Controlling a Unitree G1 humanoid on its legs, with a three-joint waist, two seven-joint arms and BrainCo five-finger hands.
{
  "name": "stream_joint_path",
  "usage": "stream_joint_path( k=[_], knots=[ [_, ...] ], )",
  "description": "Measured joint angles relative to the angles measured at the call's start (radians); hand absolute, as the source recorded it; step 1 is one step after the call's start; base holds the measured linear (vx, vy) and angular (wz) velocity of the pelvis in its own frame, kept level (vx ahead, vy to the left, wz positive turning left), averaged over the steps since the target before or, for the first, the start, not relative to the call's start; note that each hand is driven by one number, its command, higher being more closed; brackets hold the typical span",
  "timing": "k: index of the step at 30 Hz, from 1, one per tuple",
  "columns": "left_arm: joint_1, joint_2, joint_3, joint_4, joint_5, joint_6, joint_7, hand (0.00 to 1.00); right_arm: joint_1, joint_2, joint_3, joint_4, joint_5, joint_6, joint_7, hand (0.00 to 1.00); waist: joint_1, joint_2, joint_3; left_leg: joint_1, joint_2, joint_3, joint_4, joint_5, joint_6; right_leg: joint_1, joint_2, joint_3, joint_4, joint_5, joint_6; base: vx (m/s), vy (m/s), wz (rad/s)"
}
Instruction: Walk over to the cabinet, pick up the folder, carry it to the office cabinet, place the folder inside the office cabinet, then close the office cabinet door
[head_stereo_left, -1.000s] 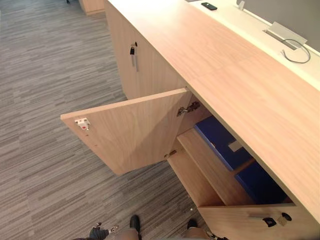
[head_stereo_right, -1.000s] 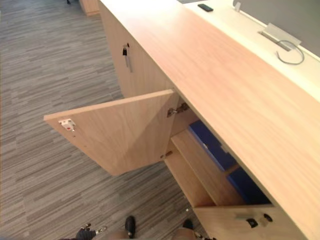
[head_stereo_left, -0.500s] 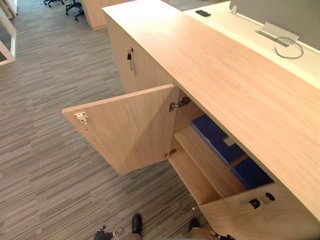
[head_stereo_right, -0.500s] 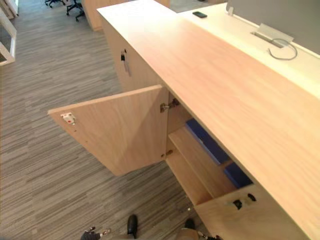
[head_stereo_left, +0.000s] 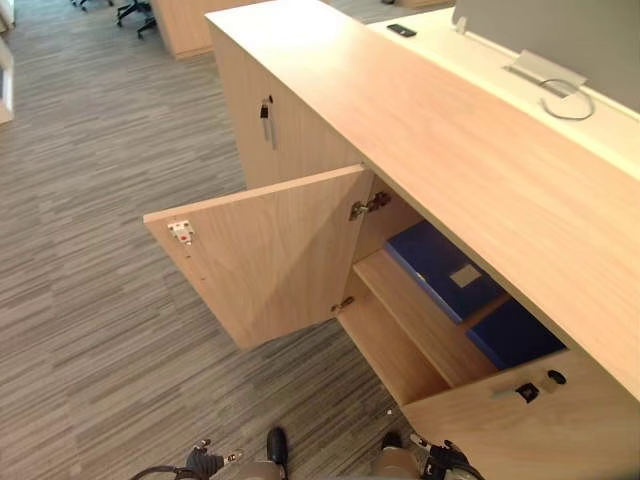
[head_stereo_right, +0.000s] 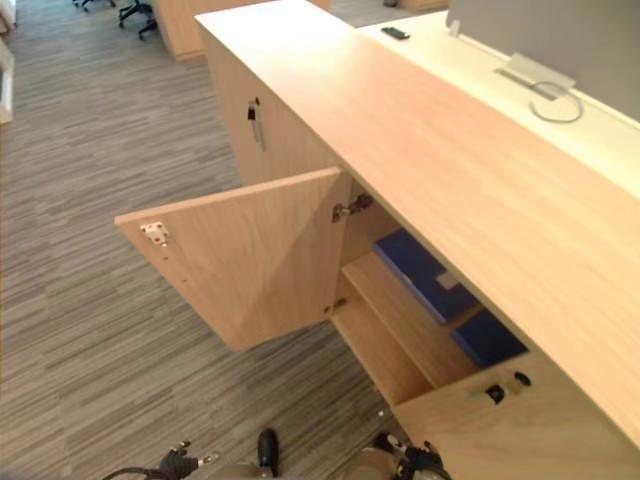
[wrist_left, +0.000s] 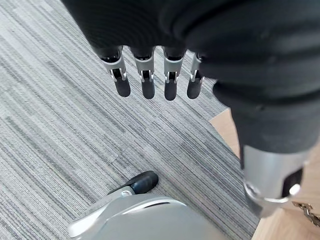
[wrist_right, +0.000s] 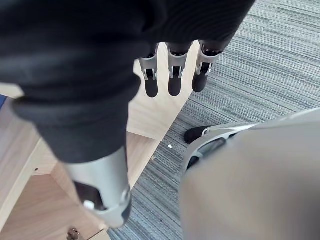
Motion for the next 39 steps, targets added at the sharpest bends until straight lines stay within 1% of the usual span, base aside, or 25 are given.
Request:
stream_joint_path(
  k=[1, 2, 3, 4, 5, 6, 9, 11, 16, 22, 24, 26, 27, 28, 29, 30, 31, 33, 34, 35, 36, 37, 38, 39],
  knots=[
    [-0.004, 0.002, -0.008, -0.006, 0.0, 0.0, 0.0, 0.0, 0.002, 0.0, 0.003, 0.002, 0.001, -0.005, 0.0, 0.0, -0.001, 0.001, 0.001, -0.001, 0.013, -0.002, 0.0, -0.001, 0.0, 0.005, 0.045, -0.001, 0.038, -0.059, 0.004, -0.04, -0.019, 0.01],
    [-0.005, 0.003, -0.008, -0.009, 0.0, 0.0, -0.001, 0.0, 0.004, 0.001, 0.004, 0.003, 0.002, -0.007, 0.0, 0.0, 0.0, 0.0, 0.0, -0.005, 0.019, -0.003, 0.0, -0.001, 0.0, 0.013, 0.071, -0.002, 0.038, -0.086, 0.003, -0.03, -0.067, 0.08],
    [-0.005, 0.005, -0.007, -0.018, 0.007, 0.004, -0.002, 0.0, 0.01, 0.005, 0.005, 0.005, 0.003, -0.009, -0.004, 0.0, 0.001, -0.007, -0.001, -0.013, 0.017, -0.01, -0.007, 0.001, -0.003, 0.044, 0.115, -0.006, -0.019, -0.121, -0.027, -0.02, -0.104, 0.08],
    [-0.009, 0.007, -0.001, -0.014, 0.007, 0.005, -0.003, 0.0, 0.013, 0.005, 0.007, 0.005, 0.006, -0.01, -0.008, 0.0, 0.002, -0.012, -0.002, -0.013, 0.012, -0.011, -0.024, 0.009, -0.009, 0.068, 0.126, -0.014, -0.085, -0.133, -0.056, -0.02, -0.106, 0.04],
    [-0.004, -0.001, 0.005, -0.016, 0.007, 0.006, -0.004, 0.0, 0.014, 0.003, 0.003, 0.004, 0.015, -0.015, -0.011, 0.0, 0.003, 0.002, 0.003, -0.008, 0.019, -0.005, -0.045, 0.021, -0.017, 0.066, 0.136, -0.022, -0.111, -0.126, -0.06, 0.0, -0.095, -0.06],
    [0.001, -0.012, 0.027, -0.011, 0.003, 0.008, -0.004, 0.0, 0.015, -0.004, 0.003, 0.006, 0.029, -0.016, -0.01, 0.0, -0.001, 0.01, 0.01, 0.0, 0.027, -0.001, -0.061, 0.05, -0.025, 0.067, 0.149, -0.021, -0.115, -0.116, -0.055, 0.01, -0.045, -0.08],
    [0.014, -0.019, 0.06, -0.005, -0.032, 0.006, -0.004, 0.0, 0.038, -0.002, 0.003, 0.014, 0.024, -0.014, -0.008, 0.0, 0.006, 0.0, 0.0, 0.007, 0.044, 0.001, -0.061, 0.052, -0.042, 0.074, 0.167, -0.023, -0.129, -0.116, -0.056, 0.03, -0.068, -0.03],
    [0.014, -0.023, 0.073, 0.006, -0.048, 0.006, -0.003, 0.0, 0.044, 0.0, 0.003, 0.016, 0.019, -0.014, -0.008, 0.0, 0.01, 0.0, -0.001, 0.007, 0.05, 0.002, -0.061, 0.05, -0.046, 0.081, 0.176, -0.023, -0.144, -0.116, -0.056, 0.05, -0.056, -0.03],
    [0.016, -0.029, 0.088, 0.025, -0.046, 0.01, -0.003, 0.0, 0.045, -0.006, 0.003, 0.046, 0.004, -0.013, -0.009, 0.0, 0.014, 0.0, -0.005, 0.048, 0.051, 0.011, -0.061, 0.036, -0.06, 0.135, 0.184, -0.021, -0.173, -0.113, -0.06, 0.06, -0.026, -0.03],
    [0.017, -0.03, 0.088, 0.026, -0.04, 0.011, -0.004, 0.0, 0.045, -0.008, 0.003, 0.055, -0.01, -0.007, -0.008, 0.0, 0.018, 0.0, -0.017, 0.056, 0.053, 0.014, -0.061, 0.032, -0.066, 0.145, 0.186, -0.022, -0.184, -0.113, -0.061, 0.01, -0.001, 0.0],
    [0.016, -0.028, 0.088, 0.025, -0.04, 0.011, -0.006, 0.0, 0.044, -0.014, 0.003, 0.055, -0.01, -0.007, -0.007, 0.0, 0.019, 0.0, -0.017, 0.044, 0.052, 0.015, -0.049, 0.031, -0.066, 0.139, 0.177, -0.03, -0.177, -0.112, -0.06, -0.03, 0.025, 0.06],
    [0.002, -0.024, 0.093, 0.024, -0.046, 0.011, -0.007, 0.0, 0.043, -0.014, 0.001, 0.055, -0.01, -0.008, -0.006, 0.0, 0.017, -0.004, -0.016, -0.037, 0.052, 0.038, 0.06, -0.006, -0.067, 0.109, 0.147, -0.052, -0.146, -0.111, -0.06, -0.06, 0.053, 0.16],
    [0.0, -0.024, 0.111, 0.021, -0.055, 0.009, -0.007, 0.0, 0.043, -0.014, -0.008, 0.056, -0.01, -0.005, -0.006, 0.0, 0.02, -0.005, -0.008, -0.086, 0.074, 0.111, 0.182, -0.077, -0.065, 0.1, 0.124, -0.052, -0.124, -0.11, -0.059, -0.07, 0.076, 0.08],
    [0.004, -0.026, 0.124, 0.021, -0.061, 0.01, -0.007, 0.0, 0.044, -0.015, -0.016, 0.056, -0.01, -0.005, -0.006, 0.0, 0.02, -0.011, -0.003, -0.099, 0.099, 0.148, 0.247, -0.112, -0.054, 0.101, 0.114, -0.053, -0.113, -0.11, -0.059, -0.07, 0.138, -0.09],
    [0.015, -0.026, 0.147, 0.018, -0.066, 0.01, -0.007, 0.0, 0.045, -0.021, -0.022, 0.053, -0.01, -0.003, -0.007, 0.0, 0.019, -0.017, 0.001, -0.109, 0.144, 0.167, 0.372, -0.165, -0.04, 0.092, 0.079, -0.057, -0.087, -0.111, -0.057, -0.04, 0.157, -0.31],
    [0.026, -0.032, 0.16, 0.002, -0.069, 0.008, 0.002, 0.0, 0.045, -0.038, -0.022, 0.044, -0.01, -0.003, -0.007, 0.0, 0.017, -0.017, -0.001, -0.119, 0.187, 0.148, 0.475, -0.196, -0.047, 0.067, 0.033, -0.055, -0.062, -0.109, -0.047, -0.06, 0.226, -0.35],
    [0.027, -0.032, 0.164, 0.001, -0.069, 0.005, 0.003, 0.0, 0.043, -0.05, -0.021, 0.04, -0.01, -0.006, -0.007, 0.0, 0.012, -0.014, 0.0, -0.122, 0.224, 0.126, 0.512, -0.209, -0.058, 0.051, 0.005, -0.047, -0.055, -0.102, -0.025, -0.08, 0.337, -0.25],
    [0.027, -0.031, 0.178, 0.003, -0.069, 0.0, 0.007, 0.0, 0.043, -0.06, -0.046, 0.042, -0.009, -0.004, -0.008, 0.0, -0.003, -0.009, -0.003, -0.124, 0.294, 0.045, 0.516, -0.206, -0.068, 0.007, -0.04, -0.021, -0.039, -0.084, 0.011, -0.06, 0.449, 0.01],
    [0.027, -0.033, 0.187, 0.003, -0.07, -0.001, 0.011, 0.0, 0.047, -0.066, -0.065, 0.043, -0.009, 0.001, -0.013, 0.0, -0.006, 0.004, -0.011, -0.115, 0.327, -0.013, 0.451, -0.124, -0.054, -0.033, -0.064, -0.008, -0.028, -0.063, 0.047, -0.07, 0.773, 0.05],
    [0.025, -0.049, 0.198, 0.002, -0.07, 0.001, 0.018, 0.0, 0.044, -0.072, -0.093, 0.054, -0.009, 0.008, -0.018, 0.0, -0.006, 0.015, -0.018, -0.097, 0.295, -0.066, 0.377, -0.171, -0.177, -0.074, -0.082, 0.012, -0.026, -0.037, 0.07, -0.07, 0.78, 0.12],
    [0.023, -0.047, 0.202, 0.003, -0.073, 0.002, 0.021, 0.0, 0.039, -0.067, -0.094, 0.065, -0.009, 0.011, -0.017, 0.0, -0.01, 0.018, -0.012, -0.108, 0.284, -0.066, 0.37, -0.205, -0.219, -0.086, -0.086, 0.02, -0.025, -0.038, 0.072, -0.07, 0.606, 0.13],
    [0.021, -0.041, 0.216, 0.003, -0.089, 0.004, 0.023, 0.0, 0.035, -0.048, -0.094, 0.096, -0.01, 0.018, -0.015, 0.0, -0.004, -0.005, -0.015, -0.12, 0.249, -0.06, 0.365, -0.239, -0.238, -0.104, -0.093, 0.029, -0.03, -0.036, 0.072, -0.06, 0.283, 0.15],
    [0.025, -0.036, 0.22, 0.003, -0.116, 0.009, 0.023, 0.0, 0.037, -0.029, -0.097, 0.102, -0.01, 0.024, -0.014, 0.0, -0.002, -0.015, -0.019, -0.118, 0.227, -0.05, 0.361, -0.238, -0.235, -0.095, -0.091, 0.032, -0.045, -0.027, 0.074, -0.06, 0.214, 0.04],
    [0.034, -0.038, 0.221, 0.003, -0.126, 0.011, 0.024, 0.0, 0.037, -0.026, -0.107, 0.1, -0.01, 0.024, -0.016, 0.0, -0.002, -0.015, -0.02, -0.099, 0.209, -0.031, 0.351, -0.237, -0.233, -0.077, -0.09, 0.027, -0.065, -0.009, 0.068, -0.07, 0.184, -0.29]
  ],
)
